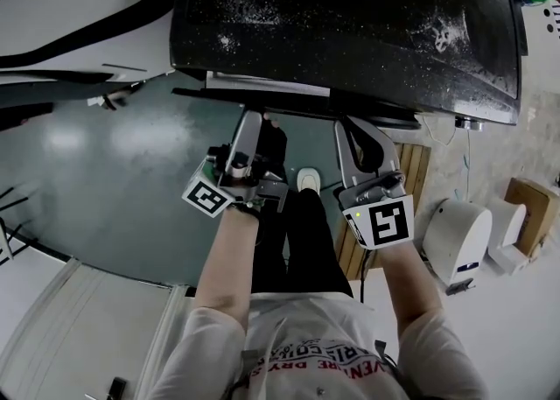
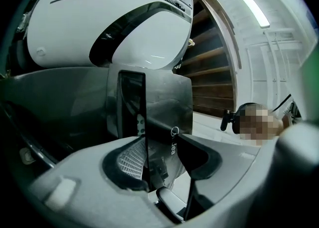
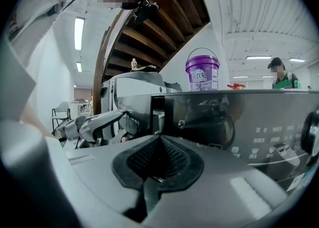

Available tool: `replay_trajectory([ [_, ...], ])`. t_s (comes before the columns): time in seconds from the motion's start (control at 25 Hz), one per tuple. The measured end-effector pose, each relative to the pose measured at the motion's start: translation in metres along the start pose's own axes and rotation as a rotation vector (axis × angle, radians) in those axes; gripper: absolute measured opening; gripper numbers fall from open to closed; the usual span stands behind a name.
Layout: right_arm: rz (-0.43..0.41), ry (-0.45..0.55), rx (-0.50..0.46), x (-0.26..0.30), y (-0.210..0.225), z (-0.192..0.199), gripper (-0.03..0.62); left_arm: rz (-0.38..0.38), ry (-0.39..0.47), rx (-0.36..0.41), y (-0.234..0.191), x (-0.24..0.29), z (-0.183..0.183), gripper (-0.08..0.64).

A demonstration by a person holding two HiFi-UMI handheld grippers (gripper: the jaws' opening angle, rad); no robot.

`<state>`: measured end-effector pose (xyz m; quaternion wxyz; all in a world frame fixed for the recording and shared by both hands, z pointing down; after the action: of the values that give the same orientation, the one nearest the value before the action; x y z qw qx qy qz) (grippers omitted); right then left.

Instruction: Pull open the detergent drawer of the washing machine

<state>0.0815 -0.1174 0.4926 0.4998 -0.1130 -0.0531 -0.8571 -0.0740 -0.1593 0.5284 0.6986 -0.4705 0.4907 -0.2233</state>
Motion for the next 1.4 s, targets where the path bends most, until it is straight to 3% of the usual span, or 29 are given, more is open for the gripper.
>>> replay_trajectory([
  [0.72, 0.077, 0.024, -0.014, -0.025, -0.041, 0.001, 0.002, -0.016, -0.055, 0.0, 0.012, -0.022, 0.006, 0.204],
  [1.2, 0.076, 0.038, 0.017, -0.088, -0.08, -0.001, 0.002, -0.015, -0.045, -0.012, 0.029, -0.053, 0.015, 0.204],
  [1.4, 0.09, 0.021, 0.017, -0.103, -0.072, 0.003, 0.002, -0.025, -0.043, -0.005, 0.03, -0.054, 0.017, 0.207],
])
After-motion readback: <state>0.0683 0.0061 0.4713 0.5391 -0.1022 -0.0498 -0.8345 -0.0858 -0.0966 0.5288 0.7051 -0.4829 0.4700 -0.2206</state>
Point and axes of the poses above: the fingertips, and each gripper's own axes: x forward along the fingers, y to its right, z out of its underside, the point moved 4 cm from there along -x, backward along the fingers
